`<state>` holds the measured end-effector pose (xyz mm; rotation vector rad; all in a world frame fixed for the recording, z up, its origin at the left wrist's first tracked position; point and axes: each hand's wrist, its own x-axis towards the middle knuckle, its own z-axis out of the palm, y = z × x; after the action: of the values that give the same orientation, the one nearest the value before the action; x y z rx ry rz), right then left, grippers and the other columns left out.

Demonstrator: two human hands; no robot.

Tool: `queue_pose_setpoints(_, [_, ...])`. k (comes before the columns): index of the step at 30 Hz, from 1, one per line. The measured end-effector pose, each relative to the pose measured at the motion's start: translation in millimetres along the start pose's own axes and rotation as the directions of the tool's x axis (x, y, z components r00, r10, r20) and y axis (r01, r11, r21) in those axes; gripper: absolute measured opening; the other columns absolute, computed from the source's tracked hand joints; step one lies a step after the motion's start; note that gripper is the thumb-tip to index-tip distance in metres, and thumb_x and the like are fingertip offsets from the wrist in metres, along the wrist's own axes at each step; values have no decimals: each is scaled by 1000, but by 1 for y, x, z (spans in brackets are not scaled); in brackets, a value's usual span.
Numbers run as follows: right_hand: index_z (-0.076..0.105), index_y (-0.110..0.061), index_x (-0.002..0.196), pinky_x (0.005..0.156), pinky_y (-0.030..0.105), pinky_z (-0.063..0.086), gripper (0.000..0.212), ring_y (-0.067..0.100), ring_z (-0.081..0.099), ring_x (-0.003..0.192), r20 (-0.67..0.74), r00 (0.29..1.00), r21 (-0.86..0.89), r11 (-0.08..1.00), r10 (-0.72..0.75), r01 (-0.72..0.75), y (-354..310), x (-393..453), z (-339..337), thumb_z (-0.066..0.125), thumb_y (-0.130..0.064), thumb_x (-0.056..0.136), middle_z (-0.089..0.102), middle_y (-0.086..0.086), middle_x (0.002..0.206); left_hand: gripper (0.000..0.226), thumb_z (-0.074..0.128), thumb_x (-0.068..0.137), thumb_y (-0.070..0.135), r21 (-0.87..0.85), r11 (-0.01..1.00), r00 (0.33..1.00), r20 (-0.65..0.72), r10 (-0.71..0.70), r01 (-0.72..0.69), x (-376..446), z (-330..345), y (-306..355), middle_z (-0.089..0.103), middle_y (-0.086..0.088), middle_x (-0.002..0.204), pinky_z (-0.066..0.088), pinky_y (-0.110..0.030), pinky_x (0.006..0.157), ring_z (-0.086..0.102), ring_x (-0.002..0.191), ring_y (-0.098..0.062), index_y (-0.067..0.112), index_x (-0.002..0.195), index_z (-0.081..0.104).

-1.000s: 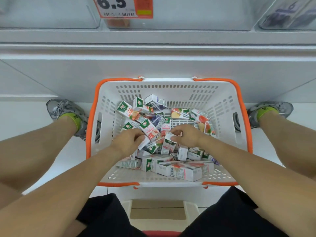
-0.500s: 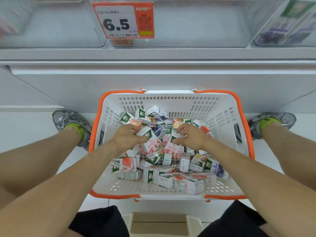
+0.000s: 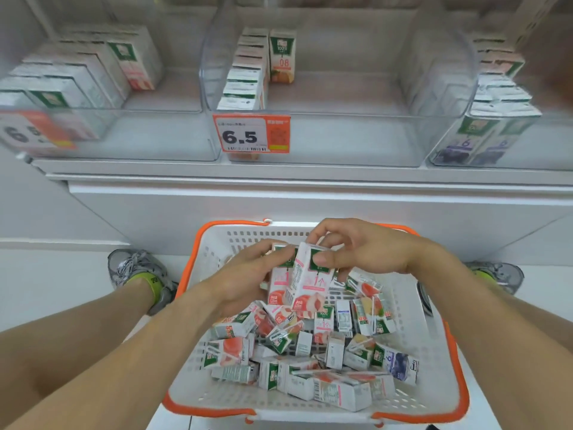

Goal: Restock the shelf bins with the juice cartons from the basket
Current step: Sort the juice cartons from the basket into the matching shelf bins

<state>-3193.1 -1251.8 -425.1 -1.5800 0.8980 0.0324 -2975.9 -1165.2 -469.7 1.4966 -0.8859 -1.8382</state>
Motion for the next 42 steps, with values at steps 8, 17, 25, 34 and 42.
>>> queue_pose_setpoints(8, [68,-18,107,78,55,59,41,31,74,78,-147,978,2,989,-149,151,-30,3,17,68,-47,79,70,6,98,76,65,87,56,-23,998,990,132,53,-50,-30,1,25,63,-20,128,42,-58,107,60,123,-28,6,141,46])
queue_pose_setpoints(17, [68,-24,121,85,58,56,32,40,72,88,-51,971,-14,973,-232,232,-53,2,28,72,-27,90,63,7,120,85,88,66,12,173,982,996,49,74,-81,-49,-21,42,69,-15,118,47,-64,97,68,107,-35,18,134,37])
queue_pose_setpoints(25, [53,-52,130,91,44,57,69,8,65,107,-147,951,38,959,-273,281,-81,13,48,86,-42,70,58,-16,127,64,87,67,9,440,887,989,94,113,-143,-90,-70,91,67,-10,116,58,-44,84,70,99,-27,23,121,56])
queue_pose_setpoints(34, [56,-40,127,86,33,57,66,14,72,94,-271,843,-30,880,-464,474,-166,57,58,87,-17,74,67,1,108,102,93,48,38,452,799,871,-90,484,-397,-119,-137,127,68,0,114,56,-30,84,67,105,-15,43,137,44])
queue_pose_setpoints(42, [64,-37,116,88,40,58,65,23,70,100,-182,733,-126,755,-655,643,-240,107,53,91,-30,58,66,1,108,92,89,53,28,210,700,642,-286,711,-682,-128,-180,132,73,-3,115,59,-38,78,69,109,-21,31,136,47])
